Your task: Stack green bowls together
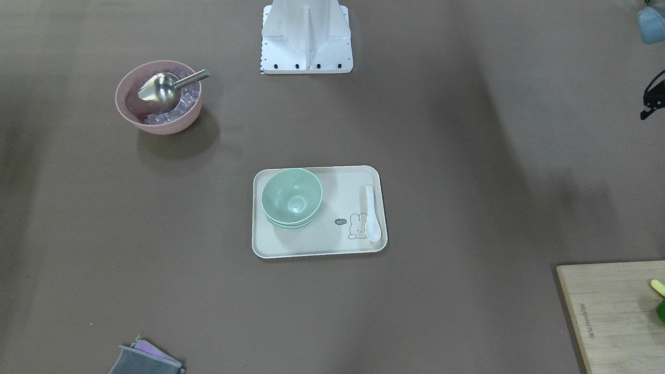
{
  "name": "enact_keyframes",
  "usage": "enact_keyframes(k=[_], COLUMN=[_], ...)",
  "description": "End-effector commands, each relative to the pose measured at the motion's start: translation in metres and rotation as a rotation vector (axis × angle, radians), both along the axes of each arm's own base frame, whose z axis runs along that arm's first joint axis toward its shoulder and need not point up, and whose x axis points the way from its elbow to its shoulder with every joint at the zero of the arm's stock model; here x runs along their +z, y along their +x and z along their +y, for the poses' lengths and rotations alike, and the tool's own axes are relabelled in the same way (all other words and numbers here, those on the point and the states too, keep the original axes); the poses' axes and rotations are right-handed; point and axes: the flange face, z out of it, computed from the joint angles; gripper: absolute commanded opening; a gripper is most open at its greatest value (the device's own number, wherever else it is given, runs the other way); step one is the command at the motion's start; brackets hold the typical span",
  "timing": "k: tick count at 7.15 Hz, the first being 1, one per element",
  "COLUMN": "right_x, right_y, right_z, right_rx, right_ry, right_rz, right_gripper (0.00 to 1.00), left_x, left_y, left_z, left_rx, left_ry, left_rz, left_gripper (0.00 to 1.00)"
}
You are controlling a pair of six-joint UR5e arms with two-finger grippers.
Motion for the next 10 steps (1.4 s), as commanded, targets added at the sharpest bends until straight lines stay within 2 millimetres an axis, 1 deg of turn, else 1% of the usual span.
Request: enact_keyframes(k=[1,3,5,6,7,8,9,10], right_x=[-0.004,0.001,0.012,0.016,0.018,0.009,0.017,0.018], right_y=[-0.001,-0.001,0.001,-0.005,-0.007,-0.009,-0.028,-0.03], right_z=[0.0,0.002,0.01,0.01,0.011,0.008,0.007,0.004], right_rx=[0.003,0.003,0.006,-0.004,-0.007,-0.009,-0.043,-0.046], right_ry=[0.011,0.009,-0.006,-0.01,-0.017,-0.009,-0.03,-0.024], right_rz=[0.01,0.024,0.045,0.056,0.051,0.038,0.048,0.045], right_gripper=[1.0,1.0,1.0,1.0,1.0,1.0,1.0,1.0], left_x=[-0.003,-0.003,-0.008,-0.018,-0.025,-0.036,-0.041,-0.044], left_y=[0.0,0.0,-0.001,-0.006,-0.009,-0.01,-0.008,-0.007], left_z=[-0.007,-0.007,-0.008,-0.009,-0.005,-0.003,-0.009,-0.012], left_rx=[-0.058,-0.06,-0.06,-0.073,-0.08,-0.081,-0.08,-0.077], left_ry=[-0.038,-0.039,-0.026,-0.009,0.004,0.022,0.035,0.04], left_rz=[0.008,0.01,0.013,0.017,0.02,0.024,0.024,0.026], left_gripper=[0.99,0.99,0.99,0.99,0.99,0.99,0.99,0.99])
